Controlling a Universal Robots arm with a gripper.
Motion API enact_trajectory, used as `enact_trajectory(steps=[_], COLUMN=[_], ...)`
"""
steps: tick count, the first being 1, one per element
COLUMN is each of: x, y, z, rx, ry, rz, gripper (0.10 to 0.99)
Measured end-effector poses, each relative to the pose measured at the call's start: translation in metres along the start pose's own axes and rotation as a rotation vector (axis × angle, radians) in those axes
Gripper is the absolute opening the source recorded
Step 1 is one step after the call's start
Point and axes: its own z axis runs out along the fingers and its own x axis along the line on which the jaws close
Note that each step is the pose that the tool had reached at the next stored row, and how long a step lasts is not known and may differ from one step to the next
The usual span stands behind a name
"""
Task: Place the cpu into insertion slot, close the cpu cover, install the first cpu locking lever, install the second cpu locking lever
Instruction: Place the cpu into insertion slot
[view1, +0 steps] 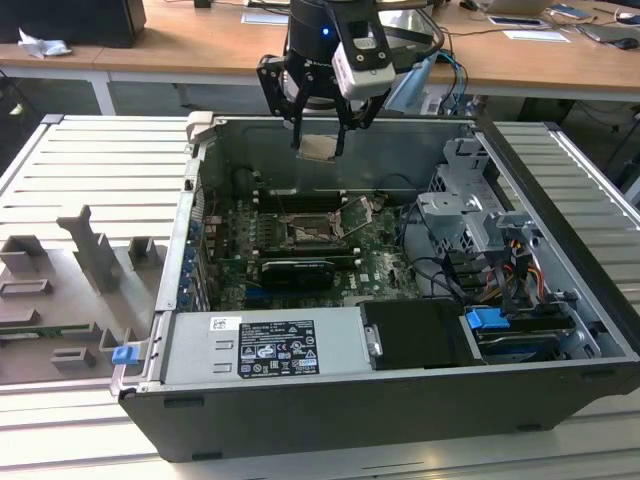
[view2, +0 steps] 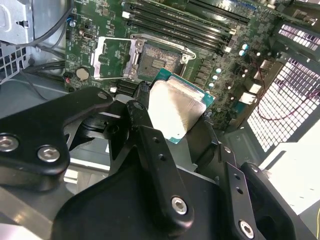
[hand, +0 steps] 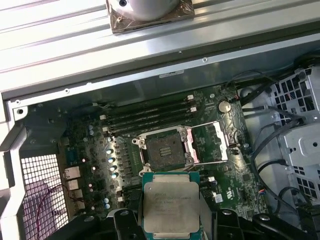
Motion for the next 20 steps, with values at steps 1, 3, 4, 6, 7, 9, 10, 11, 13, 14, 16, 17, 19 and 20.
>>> enact_trajectory(steps=[1,3,4,6,7,9,10,11,13,14,16,17,19,20], x=[0.0,0.0,0.0,0.0,0.0,0.0,0.0,0.0,0.0,0.0,0.0,0.0,0.0,0.0], y=[0.0,0.0,0.0,0.0,0.0,0.0,0.0,0.0,0.0,0.0,0.0,0.0,0.0,0.0], z=[0.0,0.0,0.0,0.0,0.0,0.0,0.0,0.0,0.0001,0.0001,0.0001,0.0001,0.0001,0.0001], rx=[0.0,0.0,0.0,0.0,0.0,-0.001,-0.001,-0.001,-0.001,-0.001,-0.001,-0.001,-0.001,-0.001], ry=[-0.0004,-0.0009,-0.0011,-0.0016,-0.0019,-0.0028,-0.0032,-0.0036,-0.0041,-0.0043,-0.005,-0.0054,-0.006,-0.0064], rz=[0.005,0.01,0.013,0.018,0.021,0.032,0.036,0.04,0.046,0.049,0.055,0.059,0.068,0.072], gripper=[0.541,0.541,0.541,0.541,0.541,0.541,0.541,0.541,0.541,0.541,0.541,0.541,0.541,0.541])
